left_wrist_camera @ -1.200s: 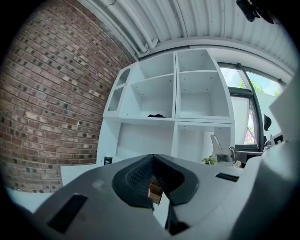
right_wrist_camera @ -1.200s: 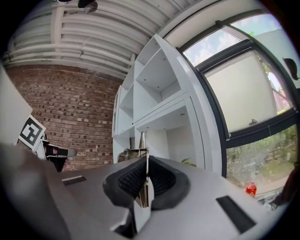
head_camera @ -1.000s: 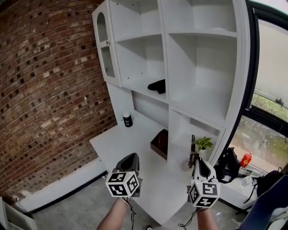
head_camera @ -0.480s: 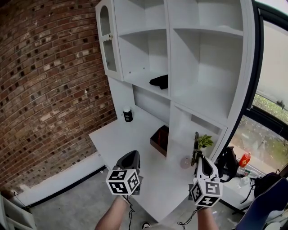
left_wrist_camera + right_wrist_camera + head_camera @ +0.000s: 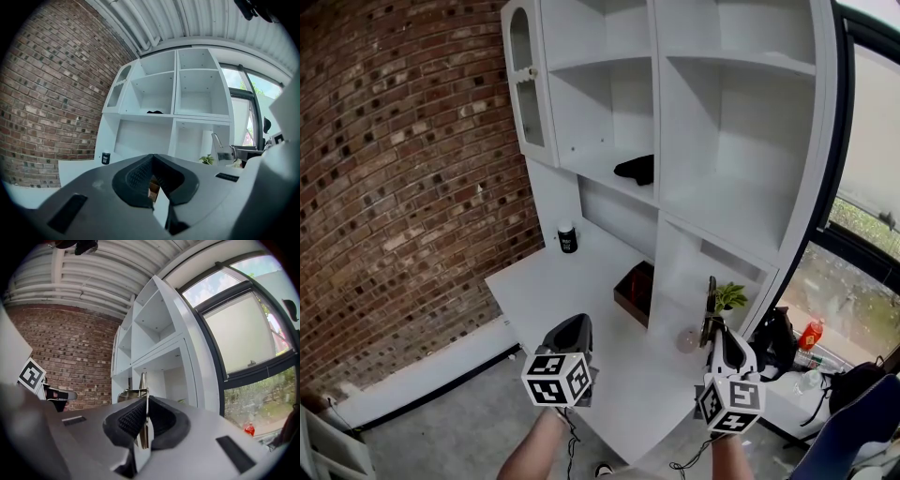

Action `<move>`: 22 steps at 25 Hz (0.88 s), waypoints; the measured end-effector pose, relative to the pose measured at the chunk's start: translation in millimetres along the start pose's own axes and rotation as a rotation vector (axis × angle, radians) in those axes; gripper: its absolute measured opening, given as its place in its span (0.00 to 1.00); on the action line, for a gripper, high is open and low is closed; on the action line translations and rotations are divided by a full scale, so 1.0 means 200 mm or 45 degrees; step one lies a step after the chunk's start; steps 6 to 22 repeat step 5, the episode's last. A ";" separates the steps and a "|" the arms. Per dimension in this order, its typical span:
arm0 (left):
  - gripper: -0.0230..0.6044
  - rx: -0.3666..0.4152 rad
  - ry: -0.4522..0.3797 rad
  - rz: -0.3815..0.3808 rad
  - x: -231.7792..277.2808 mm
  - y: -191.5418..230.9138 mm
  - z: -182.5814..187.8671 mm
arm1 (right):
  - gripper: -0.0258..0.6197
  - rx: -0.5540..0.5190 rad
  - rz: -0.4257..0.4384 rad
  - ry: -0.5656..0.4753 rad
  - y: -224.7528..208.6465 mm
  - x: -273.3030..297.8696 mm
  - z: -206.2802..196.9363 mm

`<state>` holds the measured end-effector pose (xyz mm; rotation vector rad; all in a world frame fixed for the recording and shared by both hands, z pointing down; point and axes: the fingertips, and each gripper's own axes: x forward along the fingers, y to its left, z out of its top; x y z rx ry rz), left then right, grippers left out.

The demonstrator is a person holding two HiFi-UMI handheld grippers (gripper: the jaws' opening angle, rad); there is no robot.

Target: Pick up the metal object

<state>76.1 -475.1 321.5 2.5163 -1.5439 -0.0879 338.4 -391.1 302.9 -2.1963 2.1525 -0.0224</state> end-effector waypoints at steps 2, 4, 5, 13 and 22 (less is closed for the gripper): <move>0.04 -0.004 0.002 0.000 0.01 0.01 0.00 | 0.05 -0.001 0.000 0.002 0.01 0.01 0.00; 0.04 -0.009 0.007 0.002 0.01 0.03 -0.01 | 0.05 -0.002 0.001 0.006 0.01 0.02 -0.01; 0.04 -0.010 0.010 0.003 0.01 0.03 -0.01 | 0.05 -0.002 0.001 0.008 0.02 0.03 -0.01; 0.04 -0.010 0.010 0.003 0.01 0.03 -0.01 | 0.05 -0.002 0.001 0.008 0.02 0.03 -0.01; 0.04 -0.010 0.010 0.003 0.01 0.03 -0.01 | 0.05 -0.002 0.001 0.008 0.02 0.03 -0.01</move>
